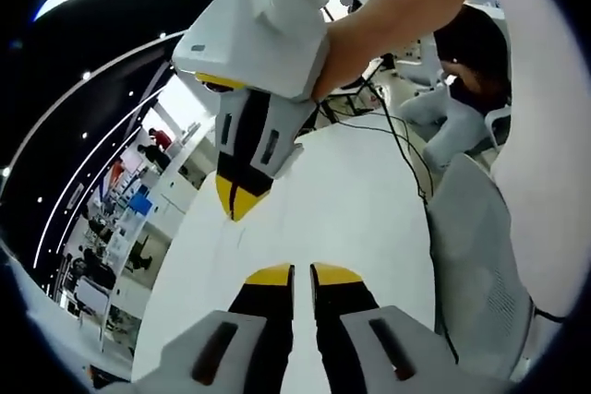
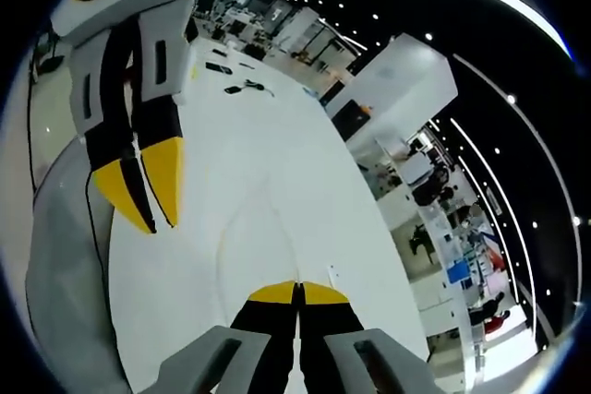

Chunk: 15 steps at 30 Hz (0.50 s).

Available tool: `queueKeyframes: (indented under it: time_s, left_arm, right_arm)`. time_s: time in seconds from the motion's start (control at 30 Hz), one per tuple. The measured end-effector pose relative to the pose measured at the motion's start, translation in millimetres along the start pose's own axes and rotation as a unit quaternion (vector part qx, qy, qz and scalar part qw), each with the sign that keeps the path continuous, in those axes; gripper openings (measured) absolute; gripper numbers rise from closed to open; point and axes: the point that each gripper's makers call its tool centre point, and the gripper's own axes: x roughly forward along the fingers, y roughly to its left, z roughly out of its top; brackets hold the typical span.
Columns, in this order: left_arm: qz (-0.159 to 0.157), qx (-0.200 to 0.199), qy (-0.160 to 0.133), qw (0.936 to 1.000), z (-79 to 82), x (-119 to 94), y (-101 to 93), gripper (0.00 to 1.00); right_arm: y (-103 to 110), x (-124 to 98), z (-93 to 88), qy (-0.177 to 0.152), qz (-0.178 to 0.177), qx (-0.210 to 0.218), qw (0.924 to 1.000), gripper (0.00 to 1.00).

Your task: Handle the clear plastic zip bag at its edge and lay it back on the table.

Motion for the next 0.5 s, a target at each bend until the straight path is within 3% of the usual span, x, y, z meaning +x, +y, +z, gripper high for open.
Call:
queueKeyframes:
  time_s: [0.5]
  left_arm:
    - [0.021,-0.054,0.004,0.9983,-17.5,-5.6,11.4,0.08]
  right_arm:
    - [-30.1,23.5,-15.9,0.009,-0.024,-0.007,0.9997,0.00]
